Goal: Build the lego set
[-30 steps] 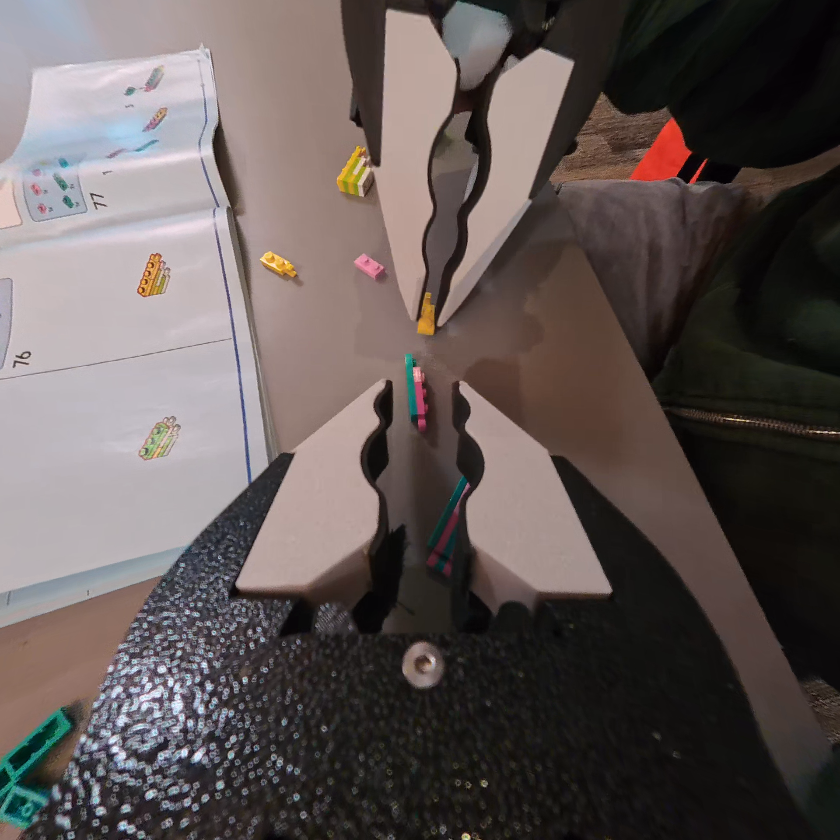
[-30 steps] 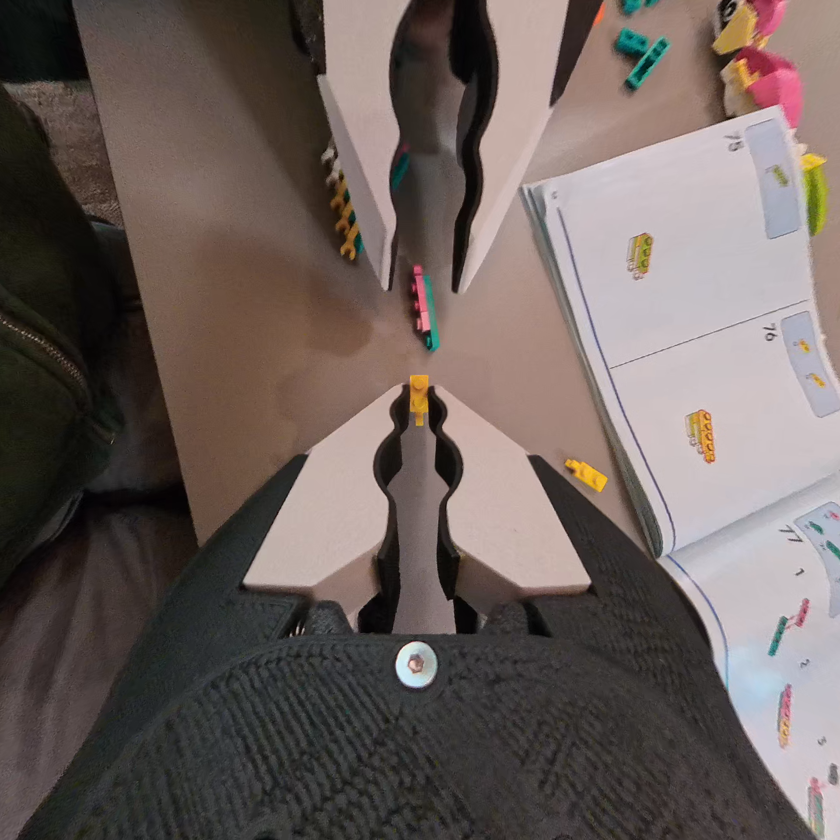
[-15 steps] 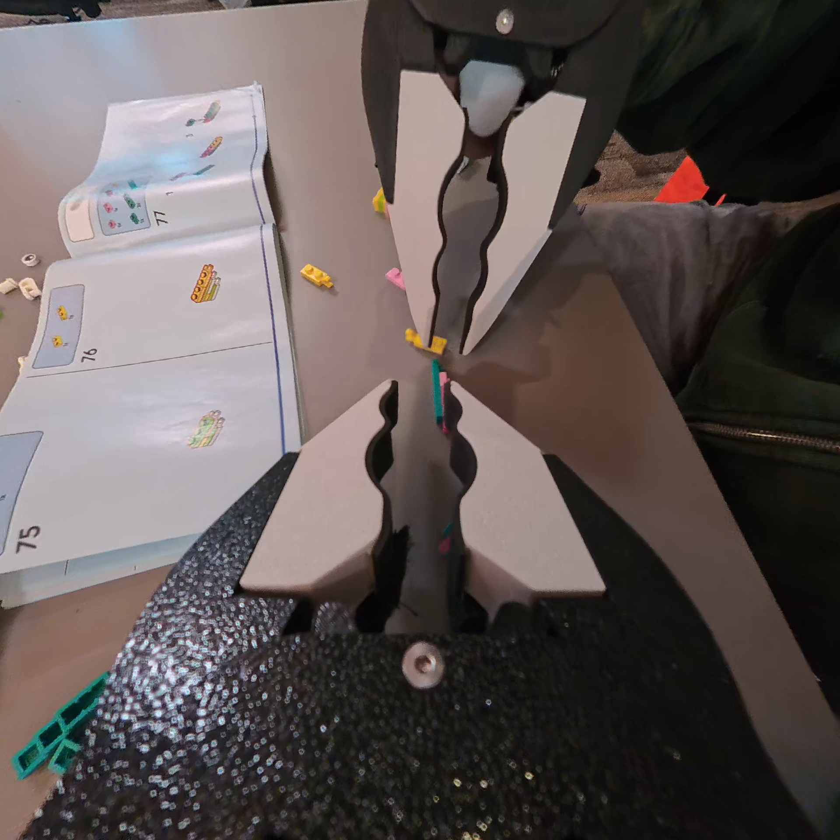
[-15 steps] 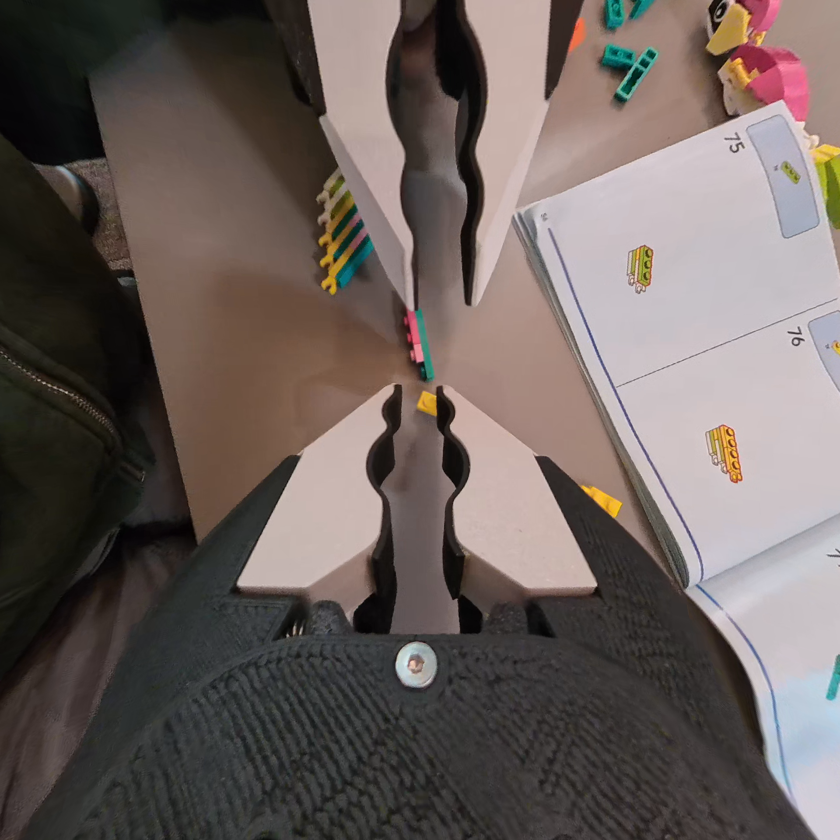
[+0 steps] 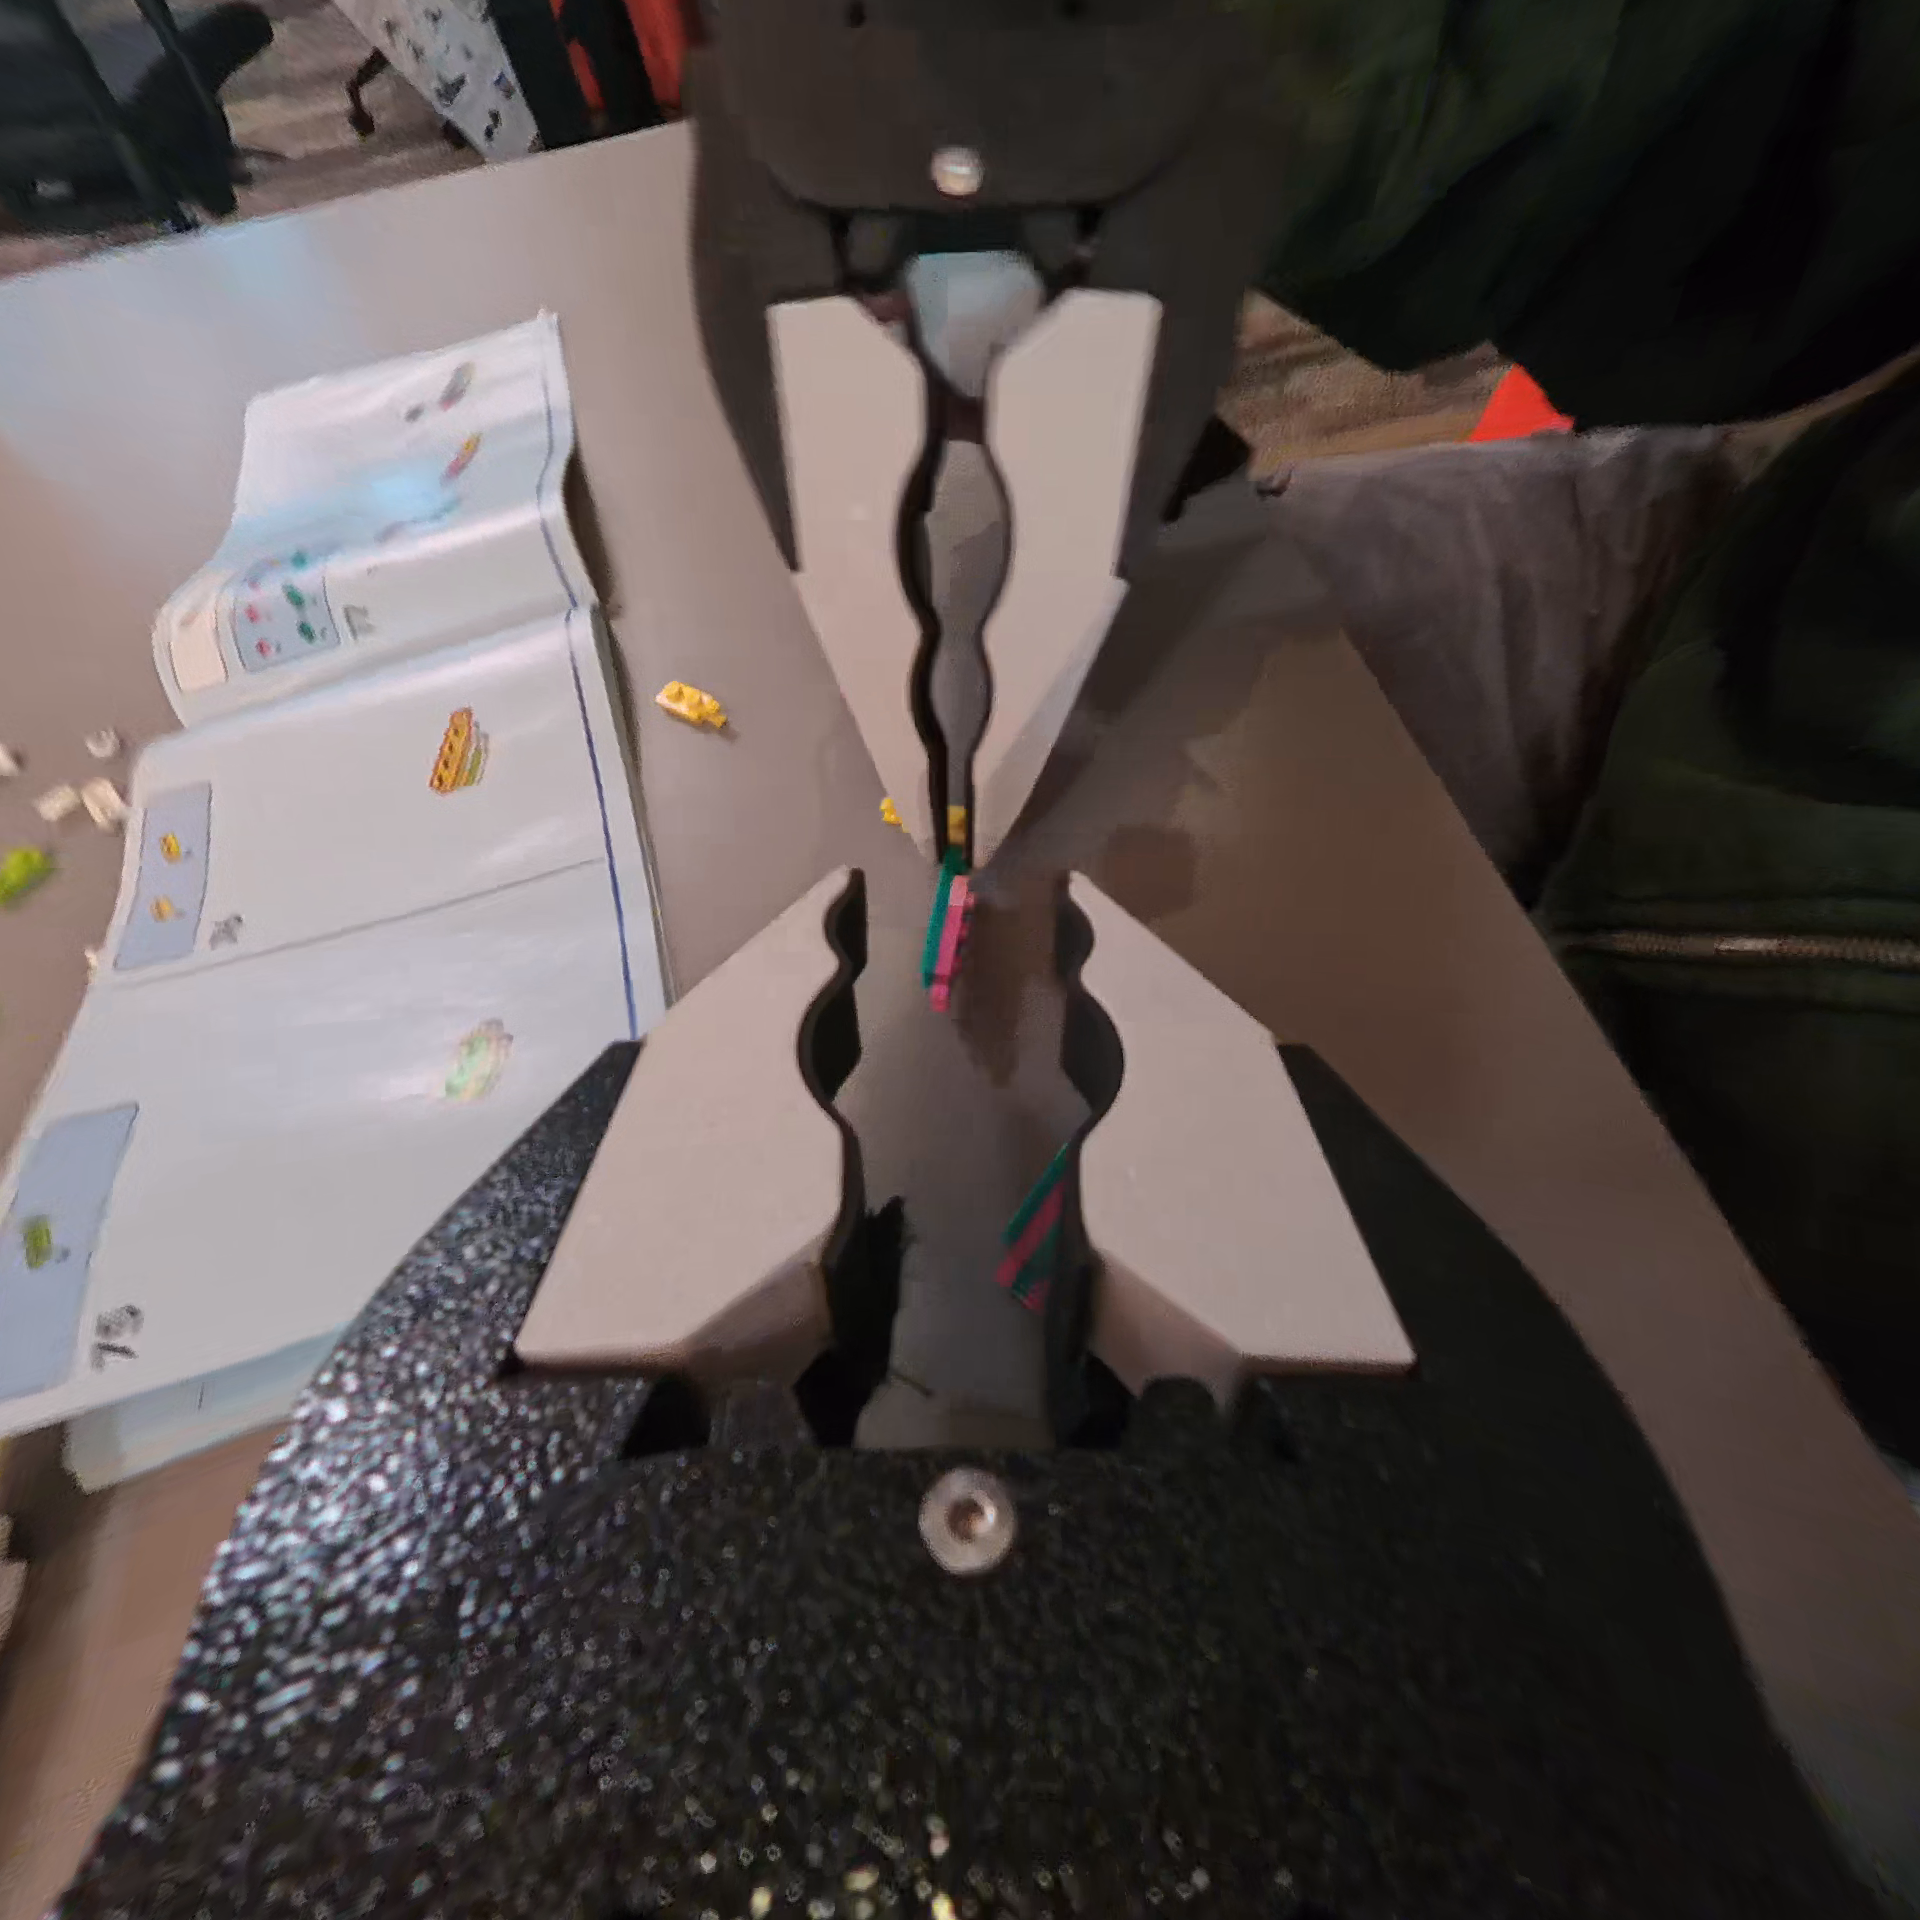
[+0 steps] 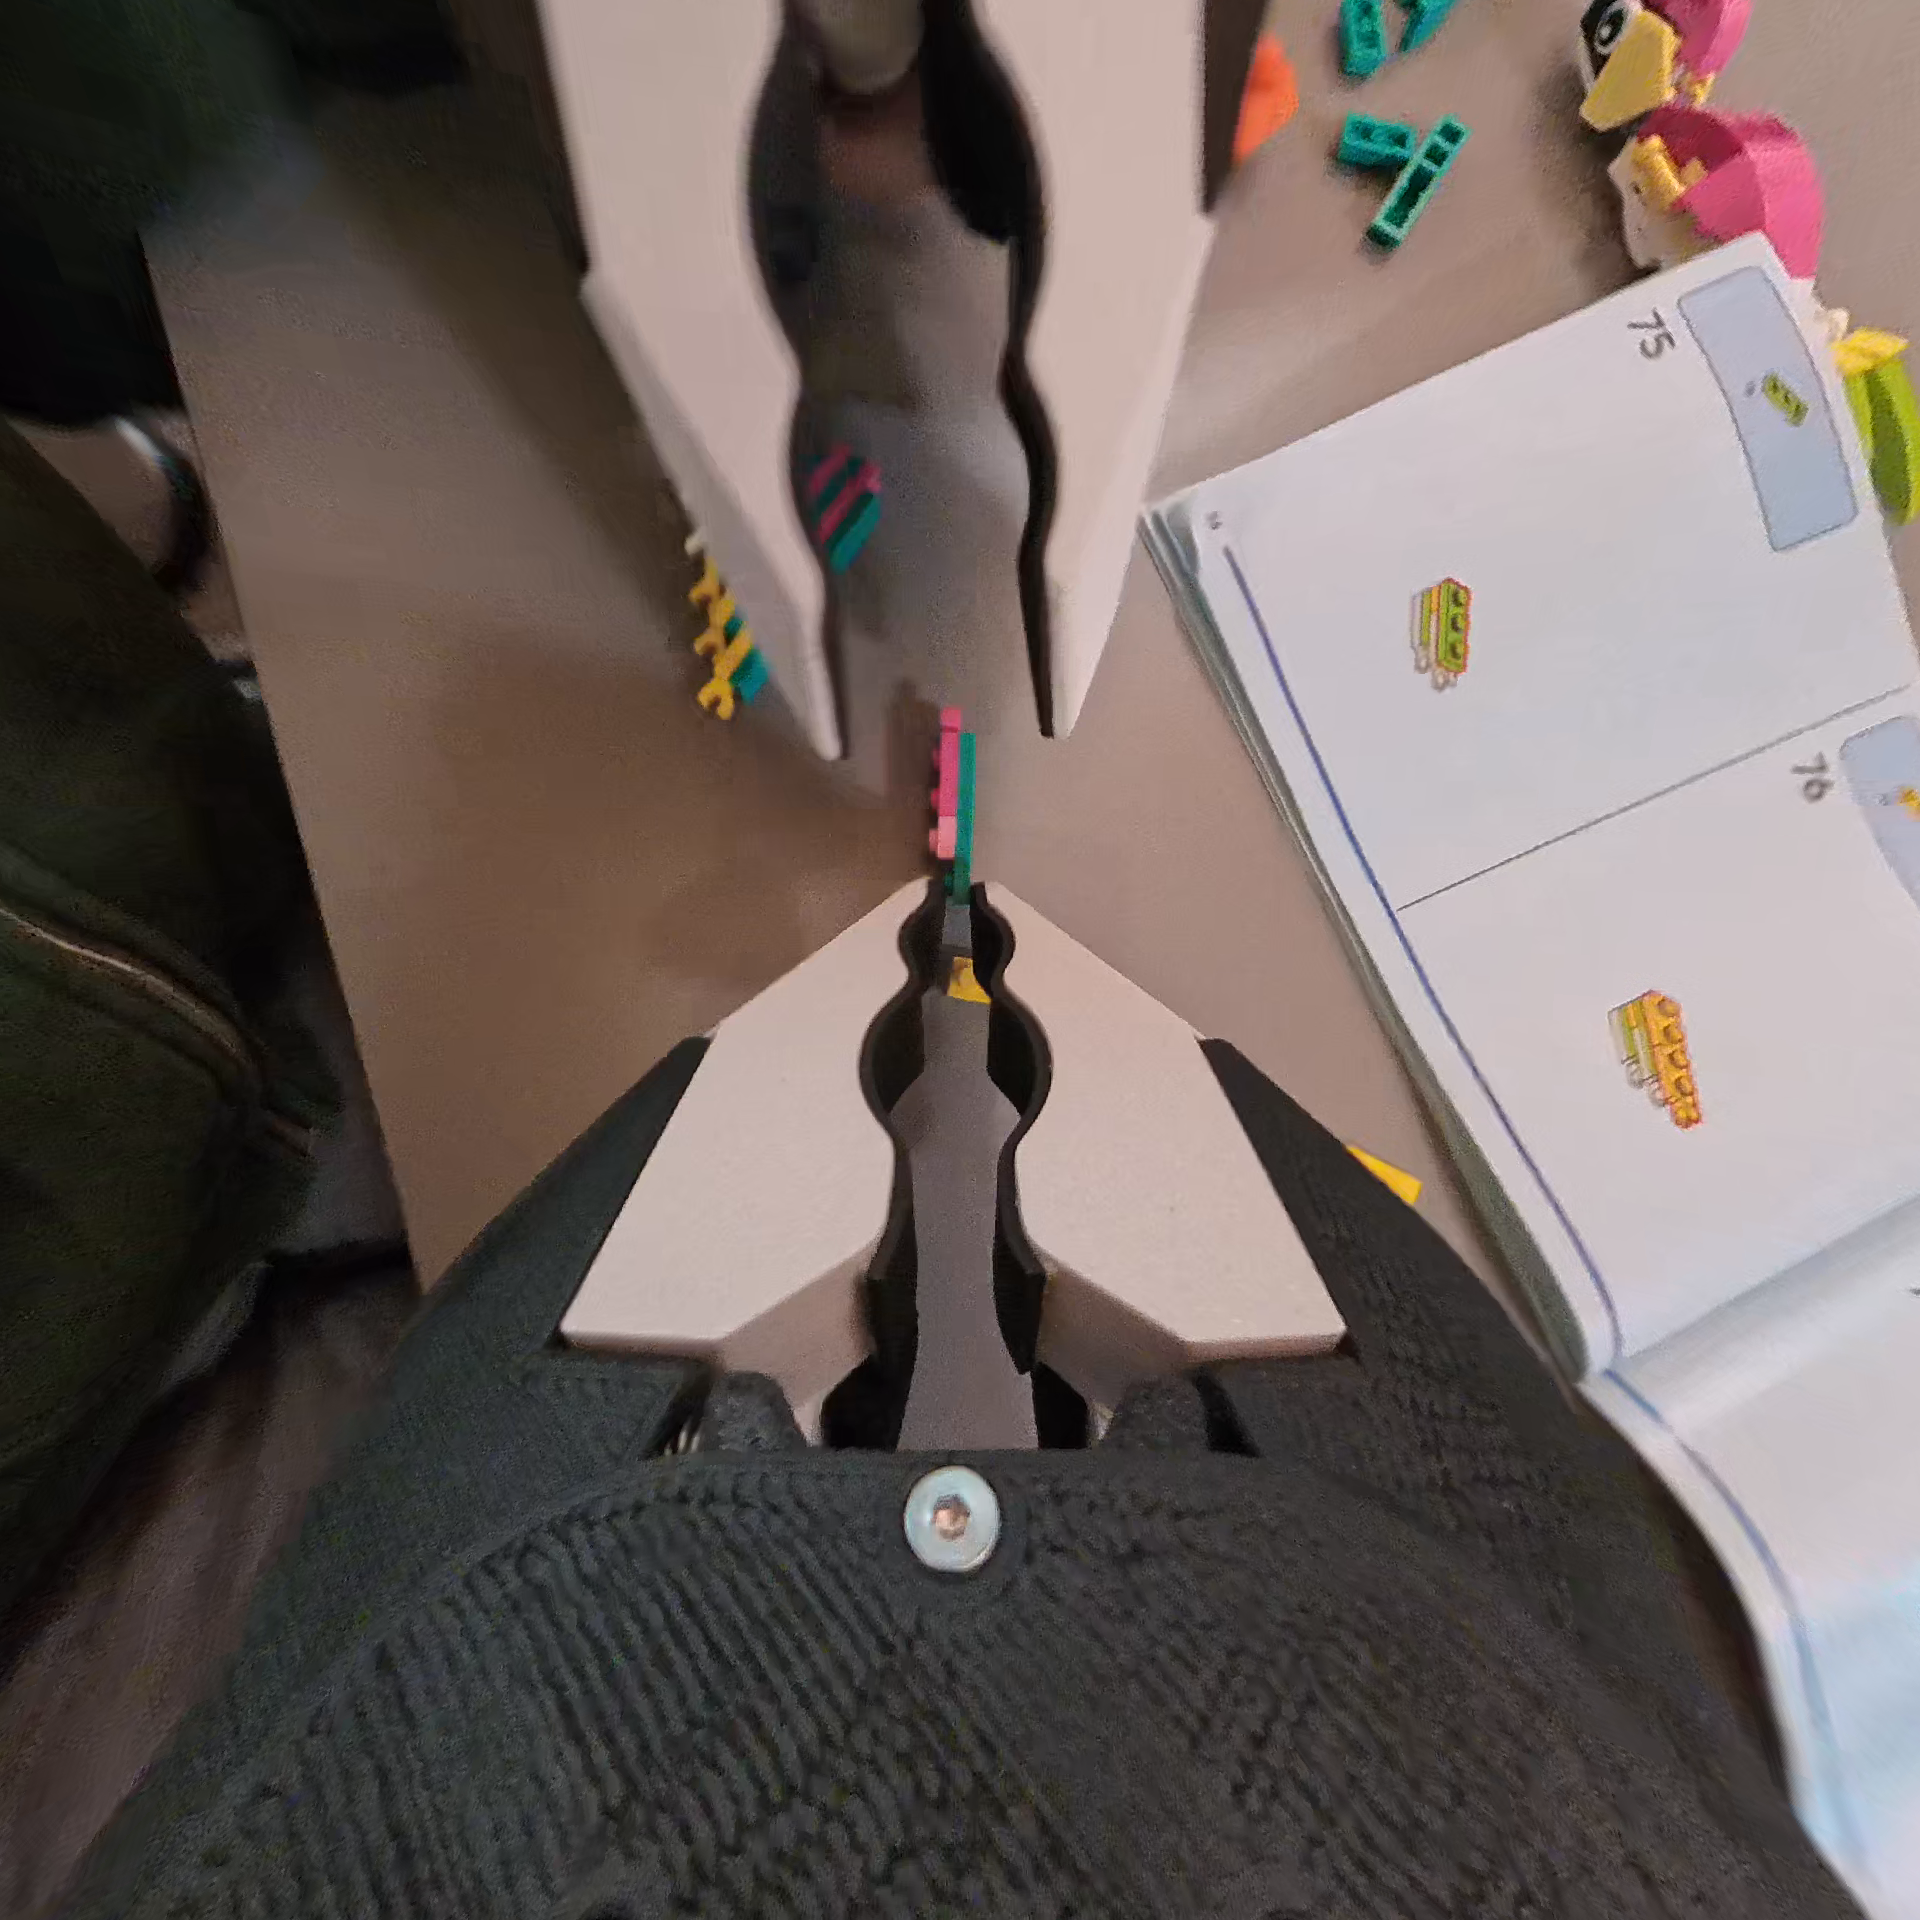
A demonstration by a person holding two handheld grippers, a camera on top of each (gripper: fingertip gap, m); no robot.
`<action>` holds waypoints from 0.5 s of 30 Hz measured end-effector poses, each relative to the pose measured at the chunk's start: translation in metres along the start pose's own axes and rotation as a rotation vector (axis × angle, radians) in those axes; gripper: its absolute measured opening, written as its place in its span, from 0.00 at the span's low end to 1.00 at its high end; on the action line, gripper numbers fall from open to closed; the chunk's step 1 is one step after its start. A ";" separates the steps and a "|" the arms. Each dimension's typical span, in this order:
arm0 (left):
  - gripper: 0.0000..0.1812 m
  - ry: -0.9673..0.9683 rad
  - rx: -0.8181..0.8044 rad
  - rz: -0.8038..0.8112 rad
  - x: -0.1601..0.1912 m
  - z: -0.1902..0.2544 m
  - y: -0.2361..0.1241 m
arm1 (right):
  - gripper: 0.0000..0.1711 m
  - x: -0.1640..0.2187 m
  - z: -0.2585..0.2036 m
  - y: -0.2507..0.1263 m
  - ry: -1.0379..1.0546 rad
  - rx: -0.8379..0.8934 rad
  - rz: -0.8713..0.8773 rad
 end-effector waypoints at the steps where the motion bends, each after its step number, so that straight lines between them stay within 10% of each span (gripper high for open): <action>1: 0.21 0.080 -0.014 0.003 -0.001 0.004 0.001 | 0.02 -0.001 0.001 -0.003 0.061 -0.025 0.039; 6: 0.13 0.493 -0.202 0.025 -0.004 0.014 0.006 | 0.02 -0.007 -0.002 -0.019 0.411 -0.258 0.242; 11: 0.04 0.402 -0.177 0.021 -0.006 0.013 0.006 | 0.02 -0.008 0.000 -0.027 0.504 -0.286 0.325; 15: 0.04 0.137 -0.112 0.033 -0.008 0.003 0.002 | 0.16 -0.011 0.007 -0.033 0.195 -0.011 0.287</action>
Point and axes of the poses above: each gripper's, where its closed fingertips meet, y out along the fingers, x out of its underside, z = x × y across the jaws, the point moved 5 cm from there along -y, back along the fingers, and after that the axes turned 13 degrees about -y, right-handed, at the moved point
